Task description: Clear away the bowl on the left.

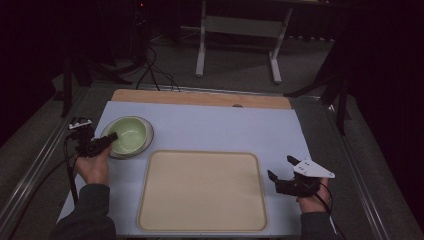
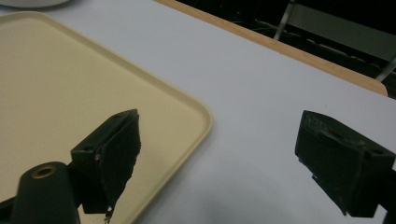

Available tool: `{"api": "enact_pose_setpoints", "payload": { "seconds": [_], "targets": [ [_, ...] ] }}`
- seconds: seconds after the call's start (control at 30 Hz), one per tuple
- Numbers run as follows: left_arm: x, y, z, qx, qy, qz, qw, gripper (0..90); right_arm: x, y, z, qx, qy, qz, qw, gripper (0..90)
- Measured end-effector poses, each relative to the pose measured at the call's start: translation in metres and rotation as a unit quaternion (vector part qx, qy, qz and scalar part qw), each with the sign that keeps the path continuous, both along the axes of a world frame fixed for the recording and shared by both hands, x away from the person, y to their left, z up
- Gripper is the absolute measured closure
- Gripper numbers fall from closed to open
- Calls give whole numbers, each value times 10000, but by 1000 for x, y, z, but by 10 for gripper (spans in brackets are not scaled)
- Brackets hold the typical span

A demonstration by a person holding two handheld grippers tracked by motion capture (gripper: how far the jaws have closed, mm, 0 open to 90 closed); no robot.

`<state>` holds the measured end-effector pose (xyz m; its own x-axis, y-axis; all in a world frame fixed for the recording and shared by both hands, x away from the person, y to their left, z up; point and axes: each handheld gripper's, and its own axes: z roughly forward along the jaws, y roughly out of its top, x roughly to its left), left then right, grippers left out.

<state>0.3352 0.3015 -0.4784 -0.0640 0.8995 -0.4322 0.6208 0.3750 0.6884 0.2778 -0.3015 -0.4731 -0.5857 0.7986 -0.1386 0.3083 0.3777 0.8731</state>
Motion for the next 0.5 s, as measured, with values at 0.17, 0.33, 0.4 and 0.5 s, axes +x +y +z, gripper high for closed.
{"api": "enact_pose_setpoints", "payload": {
  "seconds": [0.17,0.33,0.4,0.5],
  "targets": [
    [-10,0,2,-75,-163,-54,9998,820,0,0,0,6,4,-2,10000,138],
    [-17,-2,6,-116,-257,-137,9995,819,0,0,0,-10,3,-6,10000,138],
    [-19,-3,7,-117,-284,-194,9993,819,0,0,0,-2,-7,-6,10000,138],
    [-21,-6,7,-93,-282,-236,9993,819,-1,-1,0,5,-21,-6,10000,138]
  ]
}}
